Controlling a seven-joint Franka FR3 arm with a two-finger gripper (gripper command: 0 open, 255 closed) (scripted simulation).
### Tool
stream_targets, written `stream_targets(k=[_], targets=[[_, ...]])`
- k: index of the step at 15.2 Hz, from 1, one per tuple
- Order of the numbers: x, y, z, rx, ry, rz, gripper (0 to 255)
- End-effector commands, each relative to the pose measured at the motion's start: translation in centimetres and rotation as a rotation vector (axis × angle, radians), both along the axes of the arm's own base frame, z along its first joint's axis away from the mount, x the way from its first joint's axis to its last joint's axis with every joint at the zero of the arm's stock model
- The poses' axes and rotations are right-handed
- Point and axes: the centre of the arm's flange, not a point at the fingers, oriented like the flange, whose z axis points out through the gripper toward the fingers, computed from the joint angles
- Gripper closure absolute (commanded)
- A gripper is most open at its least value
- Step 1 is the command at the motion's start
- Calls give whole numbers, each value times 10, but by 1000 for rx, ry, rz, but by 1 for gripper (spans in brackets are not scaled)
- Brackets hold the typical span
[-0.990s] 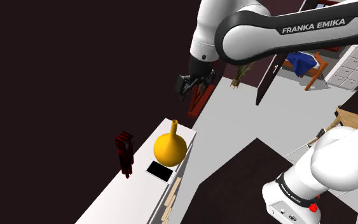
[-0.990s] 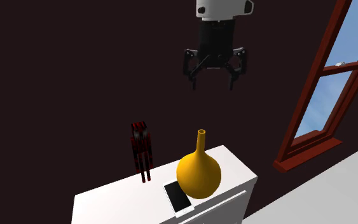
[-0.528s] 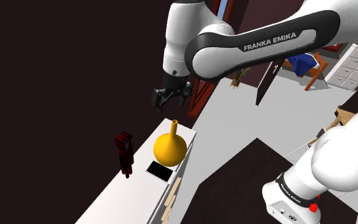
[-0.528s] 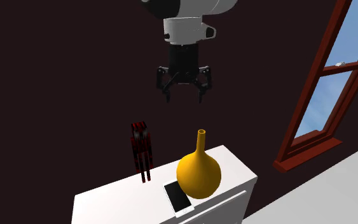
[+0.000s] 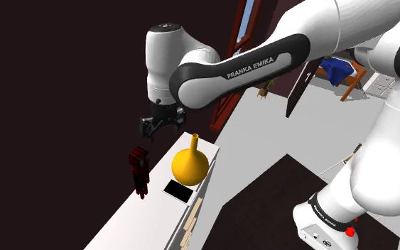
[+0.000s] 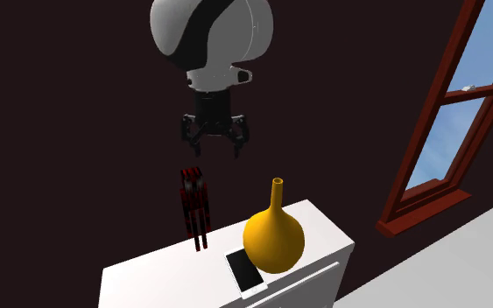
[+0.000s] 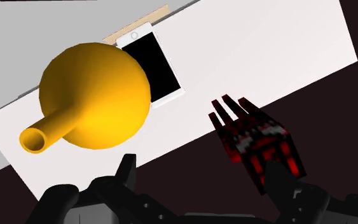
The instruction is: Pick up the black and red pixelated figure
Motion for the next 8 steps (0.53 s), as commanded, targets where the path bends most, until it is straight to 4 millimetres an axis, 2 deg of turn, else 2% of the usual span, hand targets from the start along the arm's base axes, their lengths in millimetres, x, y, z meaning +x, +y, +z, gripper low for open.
stream_targets(k=[1, 6, 8], targets=[[8, 21, -13, 3, 8, 0, 0], [28, 74, -46, 12, 29, 2, 0], [29, 78, -54, 13, 31, 2, 0]])
